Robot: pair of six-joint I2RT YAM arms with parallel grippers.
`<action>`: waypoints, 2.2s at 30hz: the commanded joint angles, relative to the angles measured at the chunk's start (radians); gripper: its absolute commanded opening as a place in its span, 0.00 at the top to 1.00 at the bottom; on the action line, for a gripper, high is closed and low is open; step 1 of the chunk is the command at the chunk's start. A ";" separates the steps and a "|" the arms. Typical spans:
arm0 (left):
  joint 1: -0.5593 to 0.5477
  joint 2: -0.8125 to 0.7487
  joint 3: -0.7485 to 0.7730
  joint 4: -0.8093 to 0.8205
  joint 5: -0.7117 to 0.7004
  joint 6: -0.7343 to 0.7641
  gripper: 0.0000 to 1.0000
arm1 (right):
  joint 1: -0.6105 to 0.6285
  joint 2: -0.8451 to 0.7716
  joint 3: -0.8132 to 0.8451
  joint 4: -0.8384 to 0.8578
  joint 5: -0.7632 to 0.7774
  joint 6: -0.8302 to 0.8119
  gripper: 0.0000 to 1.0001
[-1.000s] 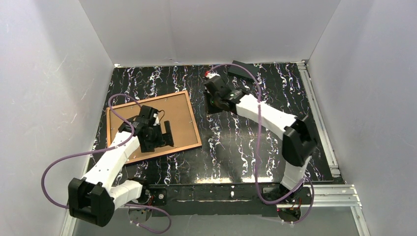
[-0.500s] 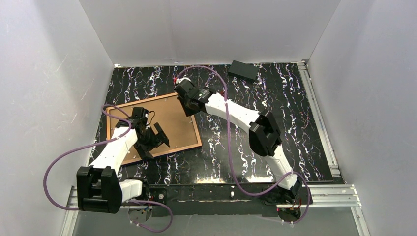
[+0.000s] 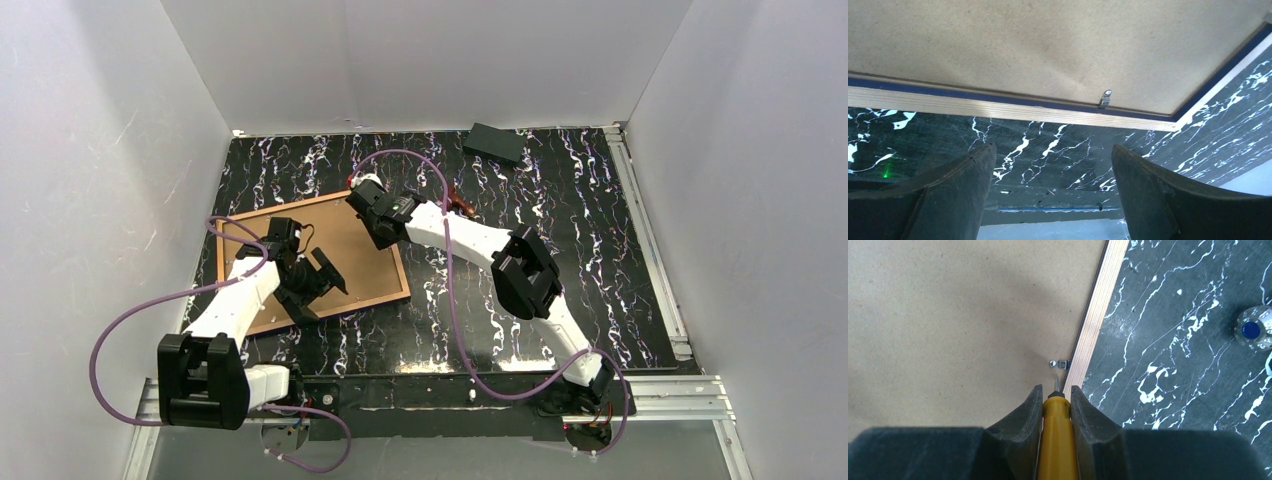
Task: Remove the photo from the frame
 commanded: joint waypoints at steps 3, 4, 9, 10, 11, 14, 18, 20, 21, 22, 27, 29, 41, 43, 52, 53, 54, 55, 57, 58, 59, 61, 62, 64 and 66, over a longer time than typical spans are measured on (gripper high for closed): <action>0.006 0.003 0.002 -0.067 0.029 -0.033 0.16 | 0.000 -0.029 -0.057 0.076 0.066 -0.017 0.99; 0.007 0.007 0.005 -0.062 0.031 -0.038 0.16 | 0.001 -0.026 -0.053 0.076 0.078 -0.021 0.99; 0.008 0.058 0.019 -0.075 -0.018 -0.061 0.16 | 0.002 -0.015 -0.049 0.089 0.110 -0.042 0.99; 0.009 0.066 0.021 -0.079 -0.035 -0.061 0.16 | 0.000 -0.012 -0.048 0.089 0.114 -0.045 0.99; 0.010 0.071 0.017 -0.077 -0.052 -0.059 0.16 | 0.002 -0.014 -0.049 0.092 0.119 -0.048 0.99; 0.013 0.082 0.008 -0.065 -0.078 -0.053 0.16 | 0.001 -0.015 -0.050 0.111 0.124 -0.059 0.99; 0.018 0.105 -0.008 -0.083 -0.109 -0.067 0.15 | 0.002 -0.003 -0.043 0.126 0.118 -0.068 0.99; 0.021 0.110 -0.020 -0.078 -0.118 -0.069 0.15 | 0.002 0.000 -0.051 0.143 0.114 -0.071 0.99; 0.023 0.111 -0.023 -0.080 -0.124 -0.069 0.15 | 0.002 -0.001 -0.059 0.157 0.112 -0.072 0.99; 0.025 0.112 -0.023 -0.086 -0.132 -0.067 0.15 | 0.001 -0.003 -0.071 0.177 0.111 -0.073 0.99; 0.027 0.113 -0.030 -0.107 -0.156 -0.061 0.15 | 0.000 -0.026 -0.153 0.334 0.124 -0.108 0.99; 0.027 0.117 -0.037 -0.108 -0.153 -0.063 0.14 | 0.000 -0.027 -0.175 0.398 0.123 -0.129 0.99; 0.028 0.117 -0.059 -0.100 -0.145 -0.059 0.15 | -0.006 0.025 -0.166 0.623 0.182 -0.201 0.99; 0.027 0.115 -0.056 -0.105 -0.147 -0.049 0.15 | -0.012 0.045 -0.137 0.637 0.190 -0.223 0.99; 0.027 0.043 -0.055 -0.106 -0.136 0.014 0.14 | -0.047 0.085 0.004 0.615 0.037 -0.193 0.99; 0.027 0.037 -0.053 -0.106 -0.131 0.021 0.14 | -0.054 0.087 0.019 0.613 0.002 -0.181 0.99; 0.027 0.029 -0.050 -0.109 -0.124 0.029 0.14 | -0.060 0.084 0.022 0.623 -0.035 -0.167 0.99; 0.027 0.014 -0.046 -0.110 -0.117 0.036 0.14 | -0.065 0.078 0.016 0.643 -0.070 -0.158 0.99; 0.027 -0.019 -0.041 -0.107 -0.099 0.054 0.14 | -0.076 0.084 0.052 0.629 -0.117 -0.134 0.99; 0.027 -0.039 -0.037 -0.106 -0.094 0.066 0.13 | -0.078 0.086 0.081 0.599 -0.113 -0.126 0.99; 0.027 -0.057 -0.033 -0.105 -0.092 0.077 0.13 | -0.079 0.081 0.096 0.574 -0.104 -0.117 0.99; 0.027 -0.082 -0.029 -0.089 -0.088 0.100 0.12 | -0.081 0.042 0.068 0.541 -0.079 -0.095 0.99; 0.027 -0.083 -0.024 -0.079 -0.087 0.108 0.12 | -0.082 0.016 0.041 0.524 -0.068 -0.082 0.99; 0.027 -0.060 -0.009 -0.058 -0.075 0.094 0.11 | -0.082 -0.035 -0.035 0.499 -0.030 -0.050 0.99; 0.027 -0.017 0.018 -0.028 -0.050 0.070 0.11 | -0.081 -0.084 -0.137 0.509 -0.007 -0.018 0.99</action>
